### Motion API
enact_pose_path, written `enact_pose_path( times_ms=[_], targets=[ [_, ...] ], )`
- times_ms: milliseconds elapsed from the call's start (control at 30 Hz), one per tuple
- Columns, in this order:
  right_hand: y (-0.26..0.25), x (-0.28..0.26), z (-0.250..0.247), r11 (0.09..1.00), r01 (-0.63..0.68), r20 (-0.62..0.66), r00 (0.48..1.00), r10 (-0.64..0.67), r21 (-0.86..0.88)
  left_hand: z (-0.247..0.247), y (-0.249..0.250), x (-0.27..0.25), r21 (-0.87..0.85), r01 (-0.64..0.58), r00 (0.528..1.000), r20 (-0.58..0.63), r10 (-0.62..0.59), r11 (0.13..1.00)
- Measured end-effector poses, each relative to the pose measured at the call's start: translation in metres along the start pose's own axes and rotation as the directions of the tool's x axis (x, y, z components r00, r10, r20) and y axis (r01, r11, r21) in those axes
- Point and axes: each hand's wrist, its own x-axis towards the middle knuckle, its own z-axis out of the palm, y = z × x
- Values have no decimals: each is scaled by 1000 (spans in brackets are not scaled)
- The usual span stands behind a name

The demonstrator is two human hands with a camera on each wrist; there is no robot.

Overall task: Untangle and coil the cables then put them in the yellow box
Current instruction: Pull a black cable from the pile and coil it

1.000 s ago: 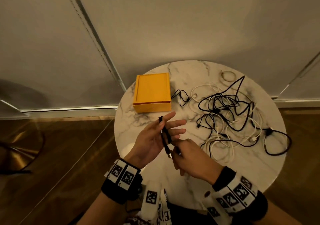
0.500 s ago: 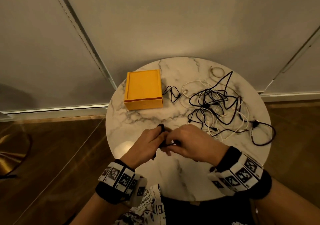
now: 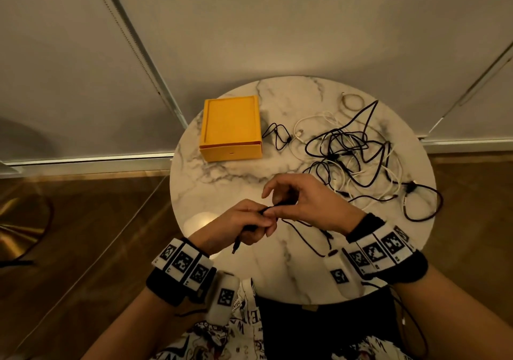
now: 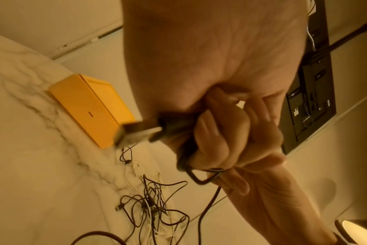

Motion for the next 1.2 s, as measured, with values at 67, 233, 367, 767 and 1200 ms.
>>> enact_pose_path(
  times_ms=[67, 233, 367, 767, 1200],
  targets=[
    [3, 1, 1, 996, -36, 23, 999, 34, 84, 0, 0, 0, -61, 1, 1000, 11, -1, 998],
    [8, 1, 10, 996, -46, -34, 998, 49, 79, -6, 1, 3, -97, -55, 997, -54, 50, 994],
    [14, 5, 15, 999, 17, -81, 997, -14, 38, -5, -2, 8, -88, -166, 960, -241, 141, 982],
    [31, -5, 12, 953, 74, -200, 980, -15, 294, 15, -8, 10, -374, -213, 952, -289, 104, 903],
    [46, -15, 29, 999, -48, -279, 959, 41, -17, 19, 14, 18, -528, -401, 885, -434, 167, 749]
  ],
)
